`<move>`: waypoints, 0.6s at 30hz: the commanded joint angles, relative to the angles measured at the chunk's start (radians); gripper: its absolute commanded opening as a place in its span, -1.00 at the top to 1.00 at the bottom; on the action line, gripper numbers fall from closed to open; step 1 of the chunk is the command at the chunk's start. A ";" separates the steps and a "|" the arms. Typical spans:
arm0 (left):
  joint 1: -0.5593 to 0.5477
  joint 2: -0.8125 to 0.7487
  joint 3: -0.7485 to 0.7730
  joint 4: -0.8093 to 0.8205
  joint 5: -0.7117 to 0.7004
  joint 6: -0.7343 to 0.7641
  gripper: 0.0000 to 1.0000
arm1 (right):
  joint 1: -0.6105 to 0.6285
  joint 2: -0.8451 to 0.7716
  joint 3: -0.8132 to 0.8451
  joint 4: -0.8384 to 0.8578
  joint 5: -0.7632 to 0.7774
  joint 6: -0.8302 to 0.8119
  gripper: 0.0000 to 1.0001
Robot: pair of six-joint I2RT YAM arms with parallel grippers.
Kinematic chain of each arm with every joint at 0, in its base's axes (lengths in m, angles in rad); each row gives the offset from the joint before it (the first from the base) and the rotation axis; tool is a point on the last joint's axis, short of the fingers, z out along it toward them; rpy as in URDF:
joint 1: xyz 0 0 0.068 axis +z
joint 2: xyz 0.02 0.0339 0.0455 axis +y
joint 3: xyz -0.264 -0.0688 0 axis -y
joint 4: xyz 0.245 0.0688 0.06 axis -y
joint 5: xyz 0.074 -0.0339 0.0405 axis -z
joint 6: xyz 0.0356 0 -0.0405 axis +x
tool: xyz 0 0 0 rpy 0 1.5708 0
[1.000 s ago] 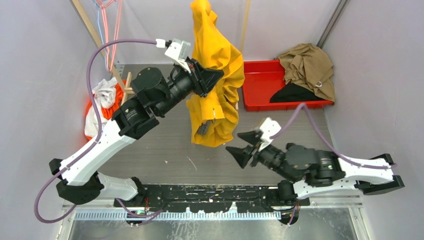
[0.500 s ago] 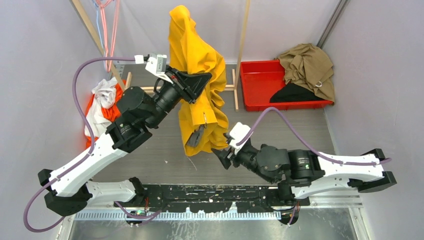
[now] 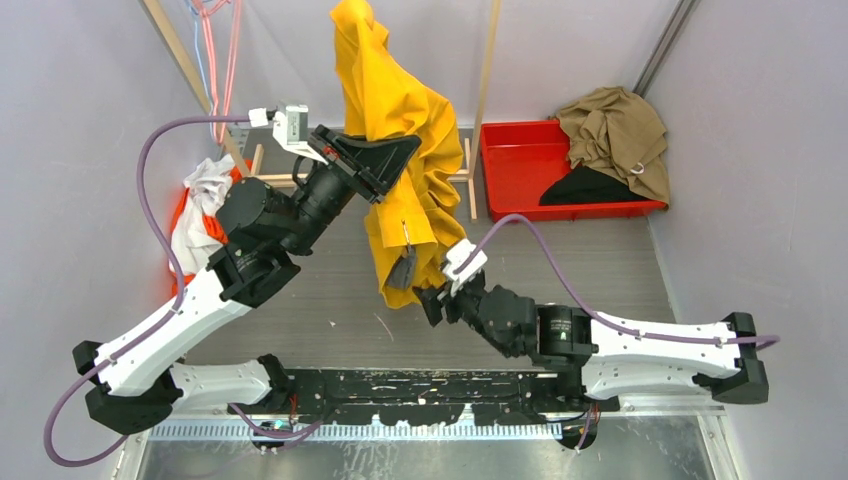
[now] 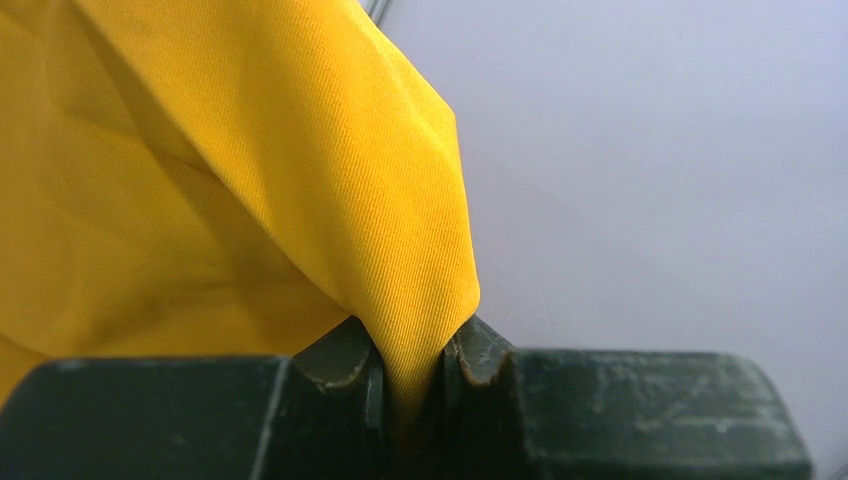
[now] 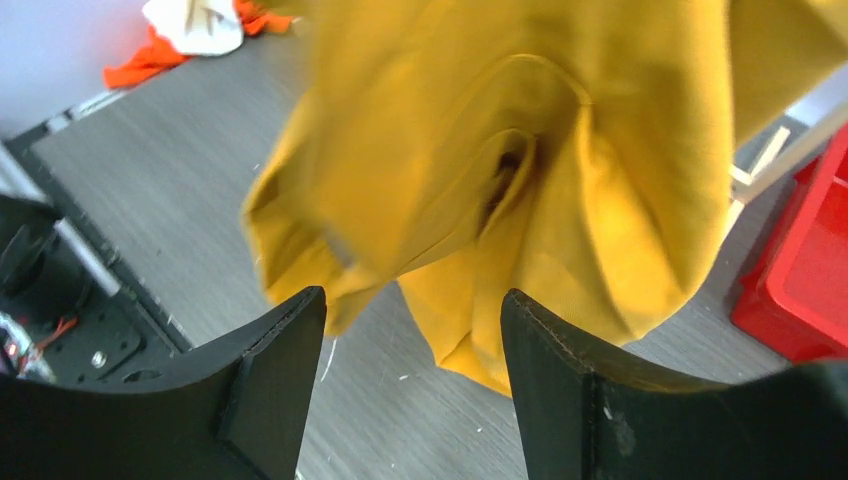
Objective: Place the skirt on the hanger
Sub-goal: Hang the skirt on the hanger.
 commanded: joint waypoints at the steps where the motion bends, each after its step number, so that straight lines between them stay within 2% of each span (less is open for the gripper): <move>1: 0.003 -0.046 0.080 0.212 0.044 -0.029 1.00 | -0.137 -0.030 -0.031 0.182 -0.121 0.088 -0.40; 7: 0.003 -0.051 0.062 0.248 0.046 -0.045 1.00 | -0.187 0.049 -0.026 0.248 -0.199 0.094 -0.37; 10: 0.003 -0.048 0.050 0.275 0.046 -0.047 1.00 | -0.190 0.068 -0.031 0.266 -0.212 0.105 -0.25; 11: 0.003 -0.049 0.043 0.289 0.047 -0.045 1.00 | -0.190 0.071 -0.032 0.268 -0.208 0.107 -0.11; 16: 0.003 -0.052 -0.029 0.409 0.039 -0.017 1.00 | -0.190 0.037 -0.020 0.200 -0.189 0.123 0.91; 18: 0.004 -0.060 -0.072 0.477 0.034 0.003 1.00 | -0.190 -0.001 -0.013 0.145 -0.177 0.132 0.97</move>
